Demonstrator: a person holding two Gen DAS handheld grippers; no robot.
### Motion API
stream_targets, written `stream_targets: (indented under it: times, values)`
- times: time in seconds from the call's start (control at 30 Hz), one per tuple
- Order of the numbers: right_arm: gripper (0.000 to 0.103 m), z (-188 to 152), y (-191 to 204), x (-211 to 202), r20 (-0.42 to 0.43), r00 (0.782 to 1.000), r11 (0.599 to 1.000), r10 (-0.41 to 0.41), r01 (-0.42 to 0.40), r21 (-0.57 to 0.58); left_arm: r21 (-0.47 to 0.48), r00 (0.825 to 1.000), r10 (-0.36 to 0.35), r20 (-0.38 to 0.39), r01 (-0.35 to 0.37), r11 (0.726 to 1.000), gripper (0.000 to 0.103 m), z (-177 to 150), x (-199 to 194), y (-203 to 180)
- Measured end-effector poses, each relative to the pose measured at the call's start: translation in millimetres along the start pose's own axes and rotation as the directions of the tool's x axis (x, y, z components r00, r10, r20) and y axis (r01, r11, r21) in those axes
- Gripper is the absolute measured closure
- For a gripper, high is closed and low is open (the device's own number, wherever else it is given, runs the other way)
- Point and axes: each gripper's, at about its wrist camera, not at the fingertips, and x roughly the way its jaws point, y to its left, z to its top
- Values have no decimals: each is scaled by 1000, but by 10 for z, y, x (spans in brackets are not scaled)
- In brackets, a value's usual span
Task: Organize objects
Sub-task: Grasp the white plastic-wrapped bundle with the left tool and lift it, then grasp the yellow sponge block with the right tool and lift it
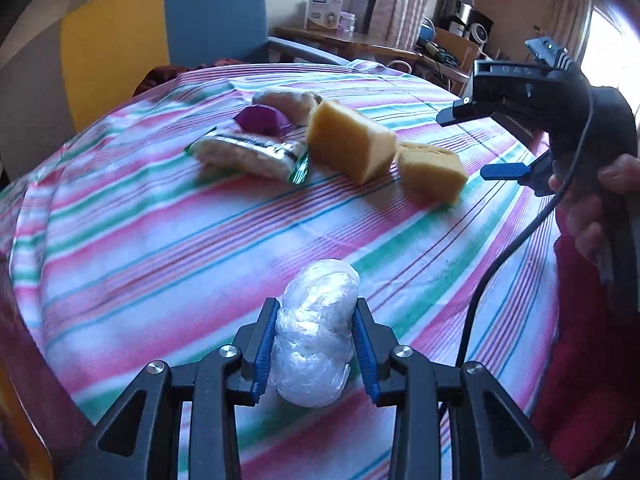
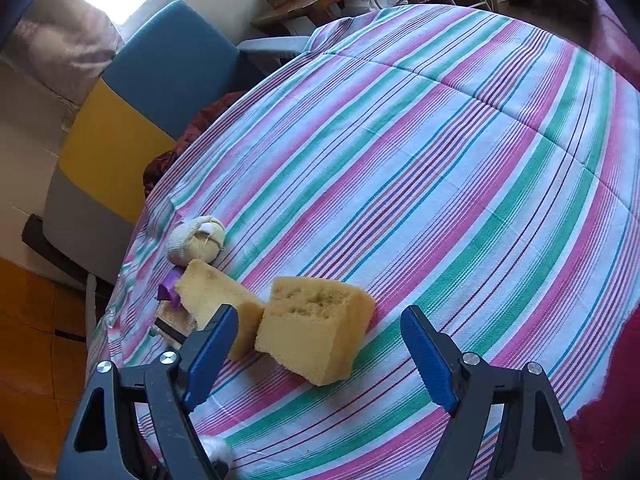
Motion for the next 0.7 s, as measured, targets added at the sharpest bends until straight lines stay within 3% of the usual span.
stream_targets:
  times: [0.23, 0.33, 0.7]
  values:
    - [18, -40, 60, 137, -56, 998, 998, -36, 33, -46, -52, 1000, 5, 1, -5, 999, 69, -157, -132, 56]
    - [14, -43, 82, 147, -52, 998, 997, -42, 39, -59, -70, 1000, 0, 0, 0, 998, 69, -216, -168, 89]
    - [12, -48, 89, 145, -43, 996, 995, -74, 71, -70, -67, 1000, -12, 8, 12, 998, 69, -272, -128, 140]
